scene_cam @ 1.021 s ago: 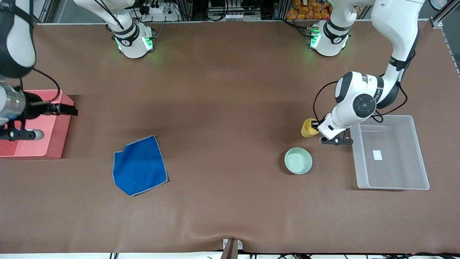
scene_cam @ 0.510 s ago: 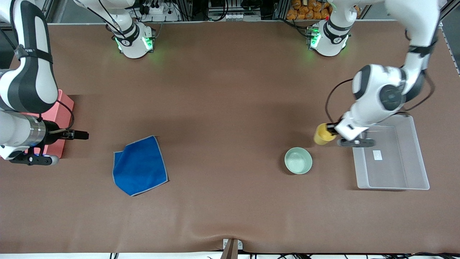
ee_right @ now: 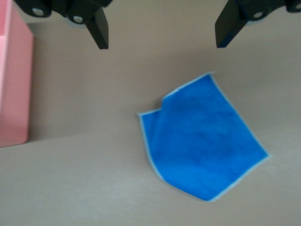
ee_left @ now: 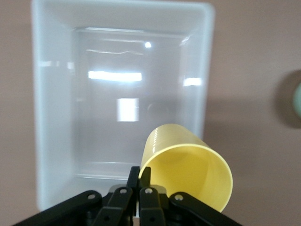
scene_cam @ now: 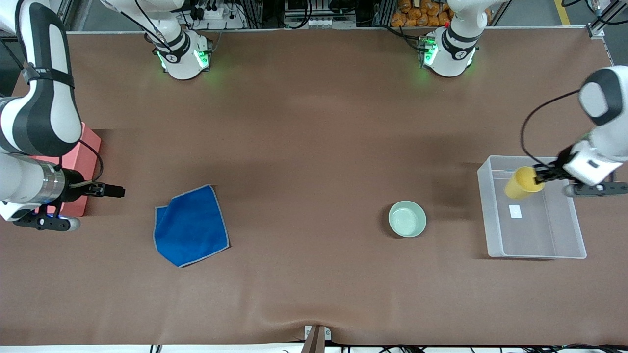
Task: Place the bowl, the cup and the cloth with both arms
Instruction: 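Carry the yellow cup into the clear bin while the right gripper lowers, then release the cup in the clear bin with the left gripper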
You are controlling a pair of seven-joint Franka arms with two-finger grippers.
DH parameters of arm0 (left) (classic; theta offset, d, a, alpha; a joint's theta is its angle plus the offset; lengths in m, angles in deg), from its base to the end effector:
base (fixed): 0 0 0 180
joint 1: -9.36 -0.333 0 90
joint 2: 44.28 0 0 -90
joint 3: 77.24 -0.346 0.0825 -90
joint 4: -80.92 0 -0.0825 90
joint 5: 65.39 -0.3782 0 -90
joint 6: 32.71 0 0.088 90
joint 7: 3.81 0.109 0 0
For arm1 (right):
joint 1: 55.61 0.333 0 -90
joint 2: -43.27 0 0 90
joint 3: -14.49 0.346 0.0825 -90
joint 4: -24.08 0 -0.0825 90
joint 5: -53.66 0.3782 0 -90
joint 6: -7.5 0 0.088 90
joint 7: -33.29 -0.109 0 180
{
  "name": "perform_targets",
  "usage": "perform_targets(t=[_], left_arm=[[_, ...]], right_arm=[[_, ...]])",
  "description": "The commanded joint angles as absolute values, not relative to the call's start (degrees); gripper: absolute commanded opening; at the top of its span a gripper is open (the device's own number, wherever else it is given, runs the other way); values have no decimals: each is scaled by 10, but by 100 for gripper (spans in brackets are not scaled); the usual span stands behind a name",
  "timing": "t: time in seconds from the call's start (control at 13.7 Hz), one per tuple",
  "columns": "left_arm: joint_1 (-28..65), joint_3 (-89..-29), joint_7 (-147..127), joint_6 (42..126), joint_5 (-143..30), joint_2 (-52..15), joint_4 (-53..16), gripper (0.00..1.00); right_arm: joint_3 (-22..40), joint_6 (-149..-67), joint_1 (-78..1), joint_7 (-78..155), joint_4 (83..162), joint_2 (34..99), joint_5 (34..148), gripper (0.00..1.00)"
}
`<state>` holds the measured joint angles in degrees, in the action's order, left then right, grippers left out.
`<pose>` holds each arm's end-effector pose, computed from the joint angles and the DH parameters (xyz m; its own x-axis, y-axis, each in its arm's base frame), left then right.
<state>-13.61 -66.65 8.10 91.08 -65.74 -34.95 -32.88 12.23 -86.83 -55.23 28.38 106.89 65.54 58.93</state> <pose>0.5738 0.1302 0.4170 0.9998 0.0076 0.0191 0.0072 -0.9997 0.0212 0.6604 -0.0082 0.4801 0.9735 -0.1242 -0.1921 -0.1375 -0.9888 -0.0576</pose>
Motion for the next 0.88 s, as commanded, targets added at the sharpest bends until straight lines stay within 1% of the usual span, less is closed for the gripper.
perform_targets(t=[0.0, 0.15, 0.44, 0.51, 0.58, 0.66, 0.73, 0.8], left_arm=[[-172, -659, 120, 909, -653, -304, -303, 0], [-182, -660, 120, 936, -653, -276, -303, 0], [-185, -661, 121, 938, -673, -239, -311, 0], [-186, -661, 122, 938, -679, -231, -313, 8], [-186, -661, 122, 938, -679, -227, -313, 26], [-186, -661, 122, 938, -679, -224, -312, 61], [-186, -661, 122, 938, -679, -224, -311, 99], [-186, -660, 122, 936, -679, -229, -310, 100]], right_arm=[[123, -858, -534, 271, 1054, 637, 613, 100], [125, -851, -533, 258, 1051, 636, 615, 100], [122, -848, -531, 257, 1049, 636, 612, 100], [122, -848, -531, 257, 1049, 636, 607, 100], [122, -849, -531, 257, 1050, 637, 605, 100], [121, -849, -529, 257, 1050, 637, 604, 100], [121, -849, -529, 256, 1051, 637, 604, 100], [120, -852, -530, 256, 1051, 641, 603, 100]])
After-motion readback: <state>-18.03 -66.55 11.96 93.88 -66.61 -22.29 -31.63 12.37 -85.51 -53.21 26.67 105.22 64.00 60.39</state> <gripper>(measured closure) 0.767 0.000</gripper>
